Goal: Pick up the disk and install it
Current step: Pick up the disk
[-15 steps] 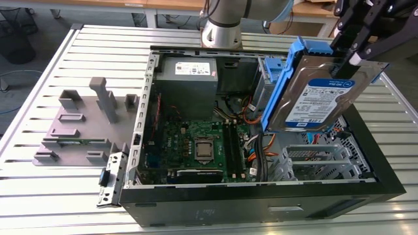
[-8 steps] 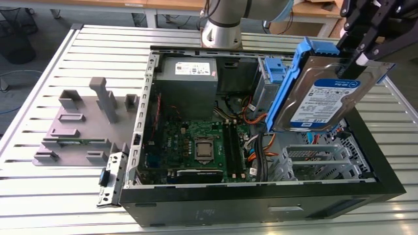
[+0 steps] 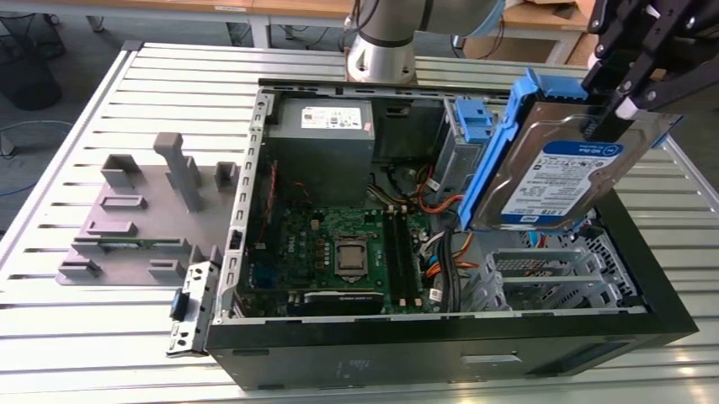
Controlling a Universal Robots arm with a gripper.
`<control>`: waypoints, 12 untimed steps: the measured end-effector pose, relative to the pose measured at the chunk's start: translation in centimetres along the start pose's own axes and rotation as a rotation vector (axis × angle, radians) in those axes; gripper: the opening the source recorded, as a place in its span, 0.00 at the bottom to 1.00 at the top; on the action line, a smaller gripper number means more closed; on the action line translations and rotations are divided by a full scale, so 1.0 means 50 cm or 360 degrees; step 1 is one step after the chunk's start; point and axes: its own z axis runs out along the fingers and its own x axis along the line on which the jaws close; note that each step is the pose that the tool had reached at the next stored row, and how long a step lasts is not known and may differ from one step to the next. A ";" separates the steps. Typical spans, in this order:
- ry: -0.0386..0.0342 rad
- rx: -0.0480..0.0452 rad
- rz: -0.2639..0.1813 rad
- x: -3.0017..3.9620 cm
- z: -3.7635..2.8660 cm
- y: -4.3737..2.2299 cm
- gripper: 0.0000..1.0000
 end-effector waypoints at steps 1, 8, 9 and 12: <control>0.0000 0.0000 0.0000 0.001 0.001 -0.001 0.35; 0.0000 0.0000 0.0000 0.002 0.003 -0.015 0.35; 0.0000 0.0000 0.0000 0.002 0.004 -0.018 0.35; 0.0000 0.0000 0.0000 0.003 0.004 -0.028 0.35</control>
